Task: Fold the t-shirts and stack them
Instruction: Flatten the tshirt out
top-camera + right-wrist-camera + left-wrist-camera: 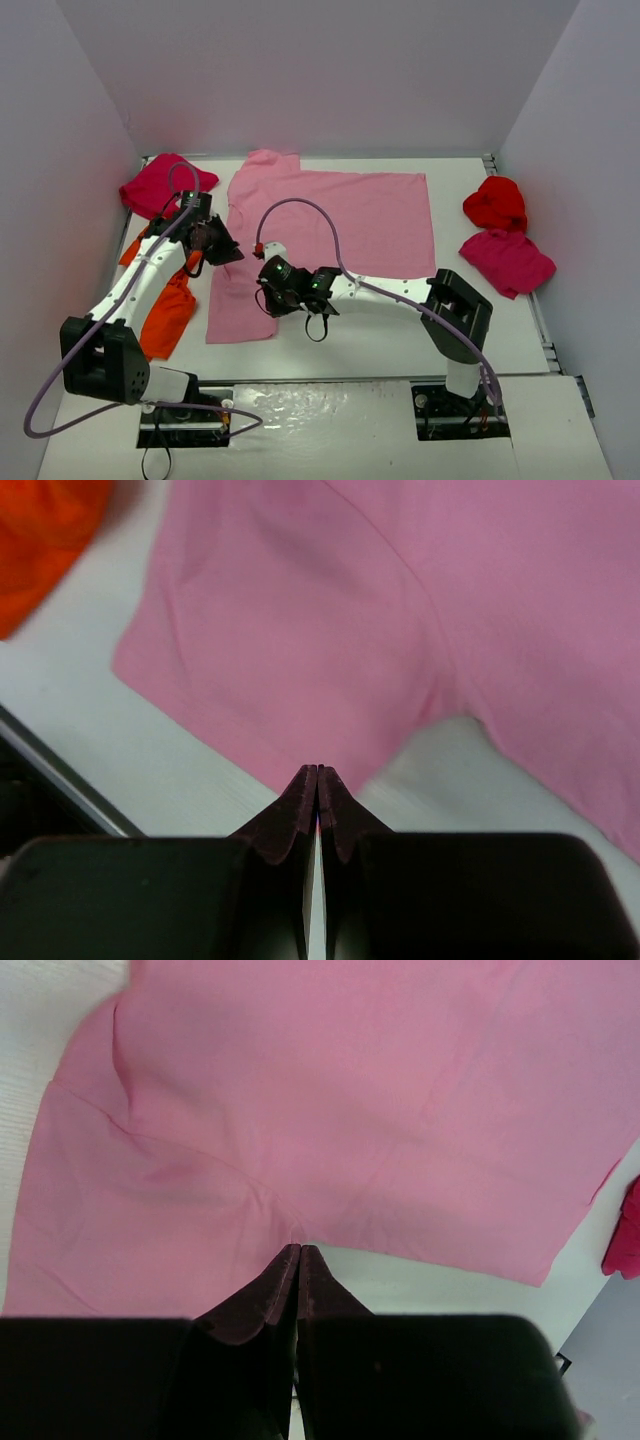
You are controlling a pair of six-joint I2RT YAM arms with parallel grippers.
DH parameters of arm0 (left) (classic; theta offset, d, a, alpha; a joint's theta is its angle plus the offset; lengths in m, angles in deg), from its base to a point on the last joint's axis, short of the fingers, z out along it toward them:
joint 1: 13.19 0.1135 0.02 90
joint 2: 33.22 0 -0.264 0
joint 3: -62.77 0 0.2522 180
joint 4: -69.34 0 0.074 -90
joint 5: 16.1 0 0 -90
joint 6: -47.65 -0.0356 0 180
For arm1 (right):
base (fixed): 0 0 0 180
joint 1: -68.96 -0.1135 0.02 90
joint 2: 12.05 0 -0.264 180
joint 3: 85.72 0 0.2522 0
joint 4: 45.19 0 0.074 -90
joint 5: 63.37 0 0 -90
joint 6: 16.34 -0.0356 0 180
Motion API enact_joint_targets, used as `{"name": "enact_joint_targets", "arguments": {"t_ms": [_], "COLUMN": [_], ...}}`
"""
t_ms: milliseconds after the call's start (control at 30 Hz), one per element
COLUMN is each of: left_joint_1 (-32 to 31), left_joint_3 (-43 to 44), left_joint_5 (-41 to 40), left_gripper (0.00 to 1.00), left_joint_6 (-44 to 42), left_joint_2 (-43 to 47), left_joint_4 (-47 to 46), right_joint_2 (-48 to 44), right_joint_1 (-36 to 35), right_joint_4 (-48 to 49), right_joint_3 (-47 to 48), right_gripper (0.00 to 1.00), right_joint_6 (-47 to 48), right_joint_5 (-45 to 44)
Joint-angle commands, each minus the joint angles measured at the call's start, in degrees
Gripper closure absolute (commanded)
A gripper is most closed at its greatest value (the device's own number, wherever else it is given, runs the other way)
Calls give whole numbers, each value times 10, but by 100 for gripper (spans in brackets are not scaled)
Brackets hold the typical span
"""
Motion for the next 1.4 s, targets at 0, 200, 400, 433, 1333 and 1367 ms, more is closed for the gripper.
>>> {"name": "enact_joint_targets", "arguments": {"t_ms": [0,200,400,433,1333,1367], "left_joint_1": [6,7,7,7,5,6], "left_joint_3": [12,-44,16,29,11,10], "left_joint_5": [-32,-107,-263,-265,-249,-248], "left_gripper": [100,100,100,100,100,100], "left_joint_6": [6,23,-3,-4,11,9], "left_joint_2": [91,321,532,545,606,604], "left_joint_4": [20,31,192,211,291,292], "right_joint_2": [28,93,159,168,246,249], "right_joint_1": [-25,-41,-45,-47,-82,-82], "right_joint_4": [57,110,130,130,98,98], "right_joint_3": [77,125,171,175,285,284], "right_gripper": [100,100,100,100,100,100], "right_joint_6": [16,44,42,42,69,72], "right_joint_5": [39,95,144,149,138,135]}}
